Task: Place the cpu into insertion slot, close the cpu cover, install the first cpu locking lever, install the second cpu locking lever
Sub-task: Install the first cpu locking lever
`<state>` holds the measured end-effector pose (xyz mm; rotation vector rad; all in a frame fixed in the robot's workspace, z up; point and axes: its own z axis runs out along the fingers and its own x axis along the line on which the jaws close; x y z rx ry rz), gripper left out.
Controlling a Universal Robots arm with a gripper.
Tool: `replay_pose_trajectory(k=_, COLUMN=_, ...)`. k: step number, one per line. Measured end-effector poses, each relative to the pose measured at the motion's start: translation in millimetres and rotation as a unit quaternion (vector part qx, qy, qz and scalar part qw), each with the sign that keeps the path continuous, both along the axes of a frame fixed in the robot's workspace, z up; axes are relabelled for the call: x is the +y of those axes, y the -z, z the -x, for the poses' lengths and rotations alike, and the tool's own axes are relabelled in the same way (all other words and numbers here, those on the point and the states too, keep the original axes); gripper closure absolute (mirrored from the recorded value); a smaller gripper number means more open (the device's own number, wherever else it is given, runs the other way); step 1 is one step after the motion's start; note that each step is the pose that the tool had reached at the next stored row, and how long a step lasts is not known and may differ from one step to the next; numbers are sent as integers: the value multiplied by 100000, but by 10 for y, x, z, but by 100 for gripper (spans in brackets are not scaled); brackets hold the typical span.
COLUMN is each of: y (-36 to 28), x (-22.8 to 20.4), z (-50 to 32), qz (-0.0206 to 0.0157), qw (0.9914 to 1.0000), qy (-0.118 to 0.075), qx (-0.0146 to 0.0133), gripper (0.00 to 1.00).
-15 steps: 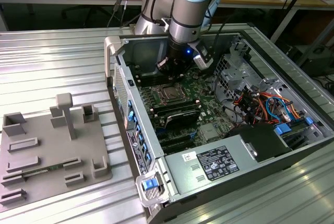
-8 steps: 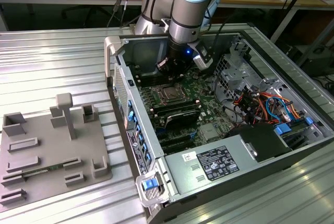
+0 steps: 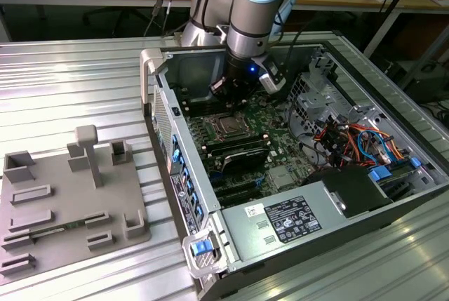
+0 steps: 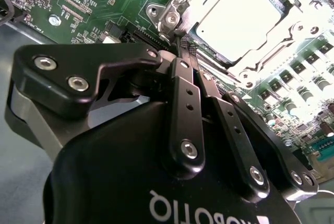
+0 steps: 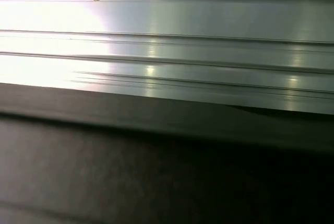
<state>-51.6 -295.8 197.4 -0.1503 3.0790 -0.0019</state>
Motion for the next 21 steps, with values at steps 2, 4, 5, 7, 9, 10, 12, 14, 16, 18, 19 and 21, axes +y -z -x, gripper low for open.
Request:
replay_pose_trajectory(k=2, y=8, x=-2, z=1, qz=13, qw=100000, qy=-5, qx=-3, gripper=89)
replay_pose_trajectory(k=4, y=9, x=-4, z=3, qz=61, qw=100000, qy=0, qx=35, gripper=89)
replay_pose_trajectory(k=5, y=9, x=-4, z=3, qz=66, qw=100000, qy=3, qx=40, gripper=89)
replay_pose_trajectory(k=7, y=3, x=-3, z=2, qz=54, qw=100000, qy=2, qx=29, gripper=89)
replay_pose_trajectory(k=9, y=-9, x=-1, z=1, qz=8, qw=100000, qy=7, qx=-10, gripper=89)
replay_pose_trajectory(k=10, y=-14, x=0, z=1, qz=-5, qw=100000, qy=5, qx=-21, gripper=89)
replay_pose_trajectory(k=12, y=-26, x=4, z=0, qz=-25, qw=100000, qy=4, qx=-40, gripper=89)
replay_pose_trajectory(k=14, y=-39, x=10, z=-4, qz=-117, qw=100000, qy=1, qx=-99, gripper=89)
replay_pose_trajectory(k=16, y=-57, x=12, z=-5, qz=-132, qw=100000, qy=-1, qx=-105, gripper=89)
replay_pose_trajectory(k=18, y=-79, x=10, z=-4, qz=-89, qw=100000, qy=1, qx=-80, gripper=89)
replay_pose_trajectory(k=19, y=-87, x=11, z=-4, qz=-94, qw=100000, qy=0, qx=-82, gripper=89)
replay_pose_trajectory(k=21, y=-101, x=10, z=-4, qz=-69, qw=100000, qy=1, qx=-79, gripper=89)
